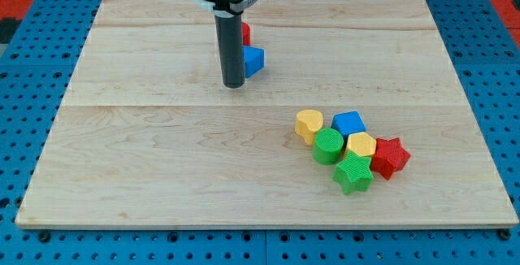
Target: Push the red circle into the group of blocks
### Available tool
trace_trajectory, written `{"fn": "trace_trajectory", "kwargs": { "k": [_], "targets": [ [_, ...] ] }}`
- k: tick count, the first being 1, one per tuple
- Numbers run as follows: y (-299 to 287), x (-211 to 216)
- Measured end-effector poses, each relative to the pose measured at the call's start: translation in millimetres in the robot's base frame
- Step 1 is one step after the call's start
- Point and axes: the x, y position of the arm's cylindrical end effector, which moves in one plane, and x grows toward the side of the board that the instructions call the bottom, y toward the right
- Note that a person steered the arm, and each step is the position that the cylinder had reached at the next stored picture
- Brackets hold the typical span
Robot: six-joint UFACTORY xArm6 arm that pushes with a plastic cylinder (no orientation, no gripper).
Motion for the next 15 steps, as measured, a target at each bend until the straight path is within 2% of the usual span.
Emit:
{"fn": "trace_trajectory", "kwargs": {
  "k": [1, 3, 4, 6, 8, 9, 10, 12, 13, 15],
  "targets": [
    [-26.7, 1.8],
    [-59.6, -127.4],
    [-21.8, -141.8],
    [61.2, -51.5],
    [60.5, -12.0],
    [84.5, 23.9],
    [128.1, 41.6],
    [46.5, -1.5],
    [25.1, 15.3],
    [44.1, 45.2]
  ]
}}
